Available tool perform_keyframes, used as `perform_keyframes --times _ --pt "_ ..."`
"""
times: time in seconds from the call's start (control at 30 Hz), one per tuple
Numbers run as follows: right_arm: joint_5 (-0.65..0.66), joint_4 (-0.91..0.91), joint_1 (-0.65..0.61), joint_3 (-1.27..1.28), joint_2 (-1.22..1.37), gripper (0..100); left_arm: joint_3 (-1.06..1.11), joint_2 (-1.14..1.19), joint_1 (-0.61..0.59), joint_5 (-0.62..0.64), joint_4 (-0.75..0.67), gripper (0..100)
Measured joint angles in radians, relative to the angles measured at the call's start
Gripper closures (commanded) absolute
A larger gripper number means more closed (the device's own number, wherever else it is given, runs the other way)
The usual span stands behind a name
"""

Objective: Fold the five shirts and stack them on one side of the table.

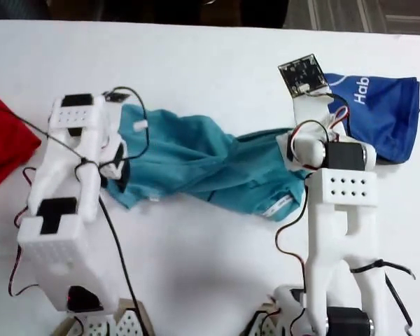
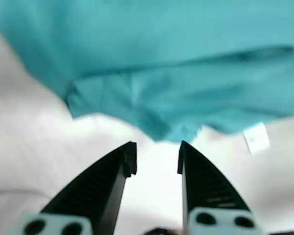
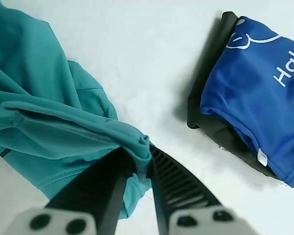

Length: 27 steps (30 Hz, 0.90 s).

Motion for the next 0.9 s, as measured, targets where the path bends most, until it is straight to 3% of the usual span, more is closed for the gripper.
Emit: perform_keyframes --times 0.27,0.4,0.63,0.8,0.9 --pt "0.000 -0.002 -0.023 0.000 0.000 97.9 0.012 -0.037 0.120 0.009 0.025 84" --pt "0.000 -0.002 -0.034 0.000 0.000 97.9 0.097 -0.037 0.169 0.120 -0.058 84" --pt "0.000 -0.002 -0.034 0.000 0.000 98.0 0.265 -0.037 0.170 0.196 -0.210 83" --pt "0.000 -0.002 -0.034 0.000 0.000 98.0 0.302 -0.037 0.129 0.227 -0.269 75" --pt "0.000 -0.002 -0.034 0.000 0.000 98.0 0.318 -0.037 0.095 0.227 -0.287 75"
